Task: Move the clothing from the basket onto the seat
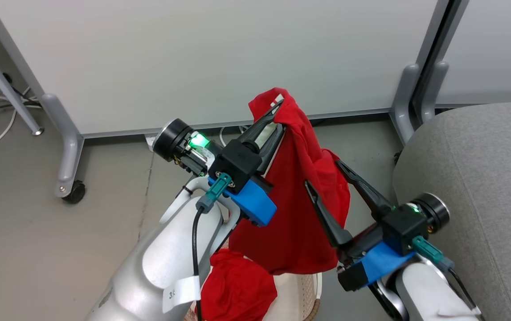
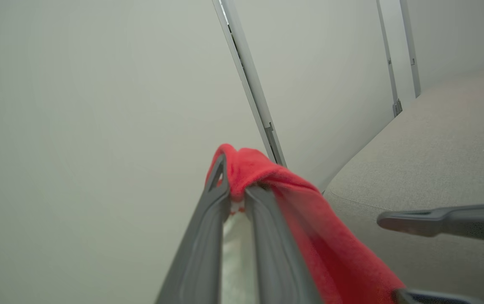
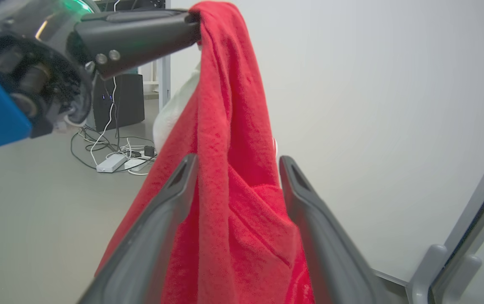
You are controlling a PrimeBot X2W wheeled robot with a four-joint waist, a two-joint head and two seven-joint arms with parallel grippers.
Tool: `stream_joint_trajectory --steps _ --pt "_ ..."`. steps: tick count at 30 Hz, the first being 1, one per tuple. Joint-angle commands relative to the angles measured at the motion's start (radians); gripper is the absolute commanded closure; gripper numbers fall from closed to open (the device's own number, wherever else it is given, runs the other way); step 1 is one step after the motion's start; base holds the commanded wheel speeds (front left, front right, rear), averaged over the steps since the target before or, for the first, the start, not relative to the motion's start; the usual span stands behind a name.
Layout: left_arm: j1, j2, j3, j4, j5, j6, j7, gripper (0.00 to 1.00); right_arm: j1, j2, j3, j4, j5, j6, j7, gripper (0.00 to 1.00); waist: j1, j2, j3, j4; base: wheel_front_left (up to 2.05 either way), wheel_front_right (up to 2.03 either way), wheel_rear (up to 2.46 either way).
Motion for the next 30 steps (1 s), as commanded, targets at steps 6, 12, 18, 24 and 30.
stream_joint_trajectory --steps 6,12,18,24,30 --pt "-0.031 -0.005 -0.022 -0.01 -0.004 -0.001 -0.005 1.0 -0.113 0.012 0.05 0.078 0.006 0.0 -0.003 0.0 0.0 -0.0001 0.026 0.03 0.0 0.0 0.0" --pt "-0.044 -0.006 -0.042 -0.016 -0.015 0.008 -0.005 1.0 -0.199 0.03 0.074 0.181 0.003 0.0 -0.003 0.0 0.0 -0.0001 0.044 0.043 0.0 0.0 0.0" --pt "-0.058 -0.006 -0.062 -0.025 -0.034 0.017 -0.005 1.0 -0.254 0.053 0.072 0.283 0.001 0.0 -0.003 0.41 0.0 -0.0001 0.054 0.047 0.0 0.0 0.0" --pt "-0.066 -0.006 -0.079 -0.023 -0.045 0.027 -0.005 1.0 -0.285 0.067 0.074 0.32 0.006 0.0 -0.003 1.0 0.0 -0.0001 0.059 0.046 0.0 0.0 0.0" --pt "-0.071 -0.006 -0.083 -0.021 -0.05 0.032 -0.005 1.0 -0.288 0.072 0.076 0.326 0.007 0.0 -0.003 1.0 0.0 -0.0001 0.058 0.045 0.0 0.0 0.0"
